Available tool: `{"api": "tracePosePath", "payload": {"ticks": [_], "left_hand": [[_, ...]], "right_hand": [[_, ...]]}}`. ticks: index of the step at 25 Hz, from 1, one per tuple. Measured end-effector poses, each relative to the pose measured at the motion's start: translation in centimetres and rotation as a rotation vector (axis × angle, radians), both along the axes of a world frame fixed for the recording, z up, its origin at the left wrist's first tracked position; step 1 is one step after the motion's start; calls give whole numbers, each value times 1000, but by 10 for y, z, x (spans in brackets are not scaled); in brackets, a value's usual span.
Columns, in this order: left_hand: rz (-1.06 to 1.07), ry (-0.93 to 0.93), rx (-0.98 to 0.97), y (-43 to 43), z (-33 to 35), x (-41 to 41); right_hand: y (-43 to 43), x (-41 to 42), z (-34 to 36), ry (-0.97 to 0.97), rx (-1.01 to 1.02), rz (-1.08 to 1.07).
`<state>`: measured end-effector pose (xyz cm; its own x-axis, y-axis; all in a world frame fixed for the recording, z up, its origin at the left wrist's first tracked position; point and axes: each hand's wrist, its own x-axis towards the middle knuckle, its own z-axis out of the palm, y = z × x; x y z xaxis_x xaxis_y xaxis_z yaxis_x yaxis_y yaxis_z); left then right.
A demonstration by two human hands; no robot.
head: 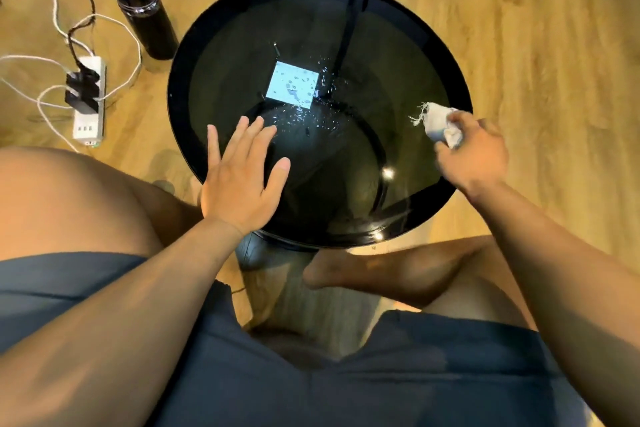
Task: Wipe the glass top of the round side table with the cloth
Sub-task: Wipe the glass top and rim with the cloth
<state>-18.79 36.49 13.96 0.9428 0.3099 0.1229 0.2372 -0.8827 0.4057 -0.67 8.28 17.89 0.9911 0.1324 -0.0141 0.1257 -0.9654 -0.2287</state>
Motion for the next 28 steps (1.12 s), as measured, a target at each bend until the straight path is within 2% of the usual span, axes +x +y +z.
{"api": "tracePosePath", "payload": {"ticks": [1,3,6,8,9,12,15,17,19,21,24,28], "left_hand": [[1,-1,3,0,1,0],[-5,11,26,1,1,-1],[3,-12,-14,3,5,0],[5,-18,22,16,8,5],[-8,-2,83,27,8,9],[-3,78,164,50,5,14],[27,95,119,49,5,15],[25,72,82,47,8,15],[27,65,69,49,9,16],[31,68,71,51,6,15],[20,57,64,52,4,16],[16,36,49,53,2,14]], "right_hand": [[12,-24,1,4,33,0],[43,-83,3,13,105,142],[107,-178,5,28,137,526],[130,-194,2,13,79,715],[130,-180,-1,9,97,728],[105,-106,-9,-73,156,628],[59,4,-13,-106,-88,417],[29,68,-6,-27,-201,169],[21,89,-5,-17,-157,-40],[47,59,-2,-50,-135,-66],[96,-34,2,-76,-9,163],[158,-177,8,53,30,637]]}}
